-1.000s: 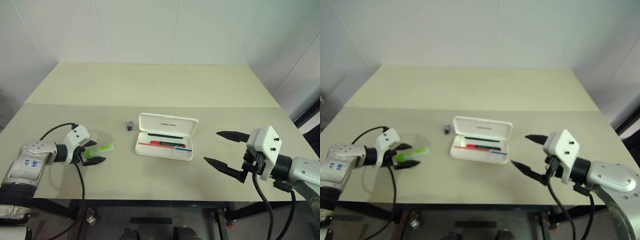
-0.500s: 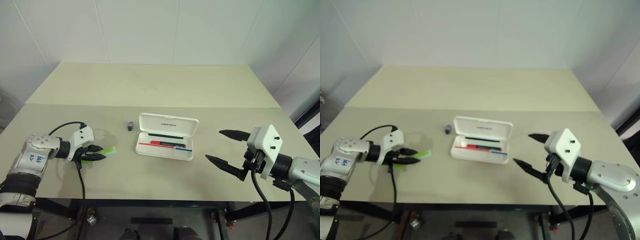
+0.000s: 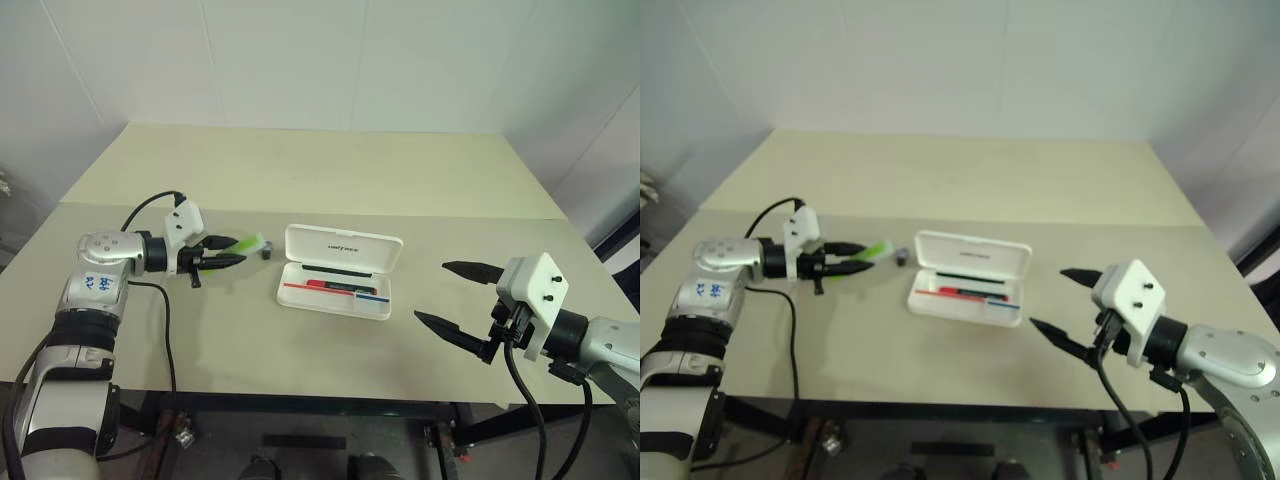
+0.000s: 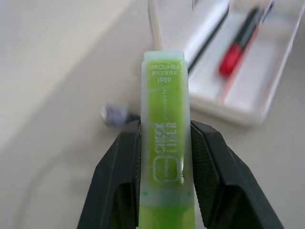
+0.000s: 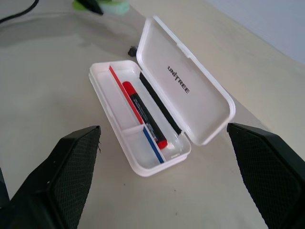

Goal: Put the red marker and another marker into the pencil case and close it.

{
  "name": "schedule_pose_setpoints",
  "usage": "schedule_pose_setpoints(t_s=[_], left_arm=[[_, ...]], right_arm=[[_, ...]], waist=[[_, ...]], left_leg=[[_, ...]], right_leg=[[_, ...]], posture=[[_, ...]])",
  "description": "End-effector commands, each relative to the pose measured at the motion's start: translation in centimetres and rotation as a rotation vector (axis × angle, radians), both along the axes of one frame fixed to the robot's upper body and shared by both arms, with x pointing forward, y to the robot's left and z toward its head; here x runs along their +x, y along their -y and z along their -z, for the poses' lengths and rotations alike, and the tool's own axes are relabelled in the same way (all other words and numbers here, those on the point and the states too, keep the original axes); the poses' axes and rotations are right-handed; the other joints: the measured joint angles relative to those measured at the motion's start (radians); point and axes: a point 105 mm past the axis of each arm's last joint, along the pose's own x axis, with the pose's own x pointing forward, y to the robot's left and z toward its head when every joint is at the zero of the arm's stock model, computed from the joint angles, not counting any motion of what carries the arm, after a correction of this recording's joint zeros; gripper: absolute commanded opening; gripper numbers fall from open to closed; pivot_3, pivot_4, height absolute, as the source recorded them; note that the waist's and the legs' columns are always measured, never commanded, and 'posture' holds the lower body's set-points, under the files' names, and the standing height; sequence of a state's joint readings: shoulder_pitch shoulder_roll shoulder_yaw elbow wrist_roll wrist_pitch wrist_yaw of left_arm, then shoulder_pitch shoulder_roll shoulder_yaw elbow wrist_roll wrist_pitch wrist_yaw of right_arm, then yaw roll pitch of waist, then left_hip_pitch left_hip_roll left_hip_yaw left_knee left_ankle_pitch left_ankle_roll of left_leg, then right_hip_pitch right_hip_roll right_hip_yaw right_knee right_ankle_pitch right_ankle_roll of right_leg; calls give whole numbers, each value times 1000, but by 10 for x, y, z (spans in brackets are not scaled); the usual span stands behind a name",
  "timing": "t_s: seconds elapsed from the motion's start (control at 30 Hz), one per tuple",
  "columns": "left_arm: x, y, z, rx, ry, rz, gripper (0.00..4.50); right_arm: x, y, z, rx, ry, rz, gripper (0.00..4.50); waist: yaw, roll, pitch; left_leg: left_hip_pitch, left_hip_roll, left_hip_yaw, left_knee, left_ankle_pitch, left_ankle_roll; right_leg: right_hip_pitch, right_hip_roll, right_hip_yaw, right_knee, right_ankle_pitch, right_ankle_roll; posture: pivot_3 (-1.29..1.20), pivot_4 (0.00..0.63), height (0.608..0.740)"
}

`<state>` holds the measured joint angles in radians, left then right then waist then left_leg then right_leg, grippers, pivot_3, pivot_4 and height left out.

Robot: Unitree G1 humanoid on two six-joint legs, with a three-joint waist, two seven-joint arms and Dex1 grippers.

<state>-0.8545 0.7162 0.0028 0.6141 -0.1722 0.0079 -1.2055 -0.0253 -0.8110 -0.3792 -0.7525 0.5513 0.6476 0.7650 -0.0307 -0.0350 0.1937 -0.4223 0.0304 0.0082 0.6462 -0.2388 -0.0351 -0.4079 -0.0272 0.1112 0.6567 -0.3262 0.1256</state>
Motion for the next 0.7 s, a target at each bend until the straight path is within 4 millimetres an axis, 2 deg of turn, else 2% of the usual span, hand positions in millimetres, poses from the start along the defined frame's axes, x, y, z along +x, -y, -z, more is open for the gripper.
schedule_pose_setpoints(t_s=[0.03,0.2,0.33,0.53,0.7], left_arm=[[-7,11,-15,-41,-15,88,1099],[-20,38,-14,-22,-77,229,1099],[-22,55,-9,8,-94,263,1099],[-29,92,1,79,-112,370,1099],[-27,125,7,116,-132,396,1099]], right_arm=[[-8,7,-11,-46,61,-3,4500],[-8,16,-11,-70,75,33,4500],[-8,11,-9,-48,84,37,4500],[-12,8,-4,-30,80,62,4500],[-14,8,-2,-23,81,76,4500]], waist=[[-1,0,0],[1,0,0],[1,0,0],[2,0,0],[3,0,0]], left_leg=[[0,0,0,0,0,0],[0,1,-1,0,0,0],[0,0,0,2,0,0],[0,0,-1,1,0,0],[0,0,-1,2,0,0]], right_leg=[[0,1,0,0,0,0],[0,1,0,1,0,0],[1,1,1,1,0,0],[1,1,1,1,0,0],[1,1,2,1,0,0]], posture=[[0,150,740],[0,150,740],[0,150,740],[0,150,740],[0,150,740]])
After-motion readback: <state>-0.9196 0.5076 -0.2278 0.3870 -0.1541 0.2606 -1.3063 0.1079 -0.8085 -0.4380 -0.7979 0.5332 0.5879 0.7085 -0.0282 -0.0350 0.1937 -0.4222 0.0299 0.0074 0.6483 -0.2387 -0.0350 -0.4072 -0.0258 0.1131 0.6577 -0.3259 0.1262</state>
